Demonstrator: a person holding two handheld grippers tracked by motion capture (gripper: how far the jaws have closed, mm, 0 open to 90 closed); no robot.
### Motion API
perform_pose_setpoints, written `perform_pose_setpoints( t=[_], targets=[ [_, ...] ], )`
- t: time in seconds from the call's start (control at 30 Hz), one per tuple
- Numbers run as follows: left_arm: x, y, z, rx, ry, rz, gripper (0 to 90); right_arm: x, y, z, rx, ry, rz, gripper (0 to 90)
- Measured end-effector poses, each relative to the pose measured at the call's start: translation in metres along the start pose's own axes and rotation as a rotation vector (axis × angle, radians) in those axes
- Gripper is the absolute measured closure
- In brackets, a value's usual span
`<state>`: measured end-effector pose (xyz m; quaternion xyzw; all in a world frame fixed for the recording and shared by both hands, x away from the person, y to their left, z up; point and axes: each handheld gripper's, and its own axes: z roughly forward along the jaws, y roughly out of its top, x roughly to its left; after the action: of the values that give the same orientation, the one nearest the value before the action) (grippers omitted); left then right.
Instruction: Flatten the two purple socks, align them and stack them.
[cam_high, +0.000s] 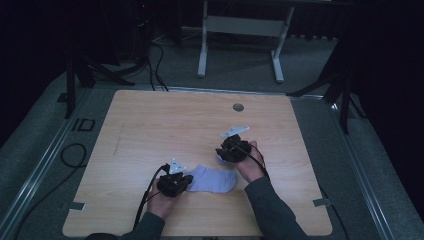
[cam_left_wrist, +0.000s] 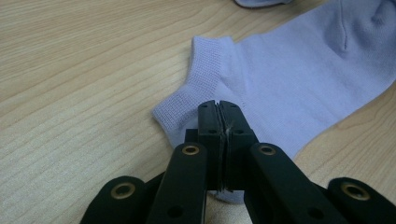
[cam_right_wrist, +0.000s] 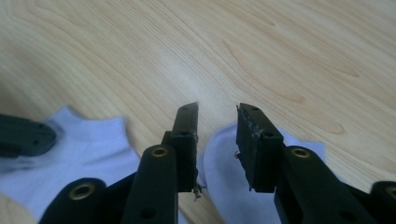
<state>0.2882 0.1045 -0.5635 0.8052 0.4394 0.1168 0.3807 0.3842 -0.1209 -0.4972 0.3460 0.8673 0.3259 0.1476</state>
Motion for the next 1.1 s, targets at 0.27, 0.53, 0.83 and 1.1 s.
perform_pose_setpoints(
  t=[0.27, 0.53, 0.83, 1.1],
  targets=[
    [0.0, 0.0, 0.0, -0.002, -0.002, -0.002, 87.5, -0.008, 0.007, 0.028, 0.084, 0.012, 0.056, 58.4],
    [-0.001, 0.0, 0.0, -0.001, -0.002, 0.002, 87.0, -0.013, 0.002, 0.053, 0.18, 0.025, 0.116, 60.7],
    [-0.001, 0.0, 0.0, -0.001, -0.003, 0.001, 86.9, -0.02, 0.0, 0.054, 0.182, 0.019, 0.165, 86.3],
    [-0.001, 0.0, 0.001, -0.002, -0.003, 0.001, 86.9, -0.02, 0.0, 0.045, 0.134, 0.055, 0.186, 88.9]
  ],
)
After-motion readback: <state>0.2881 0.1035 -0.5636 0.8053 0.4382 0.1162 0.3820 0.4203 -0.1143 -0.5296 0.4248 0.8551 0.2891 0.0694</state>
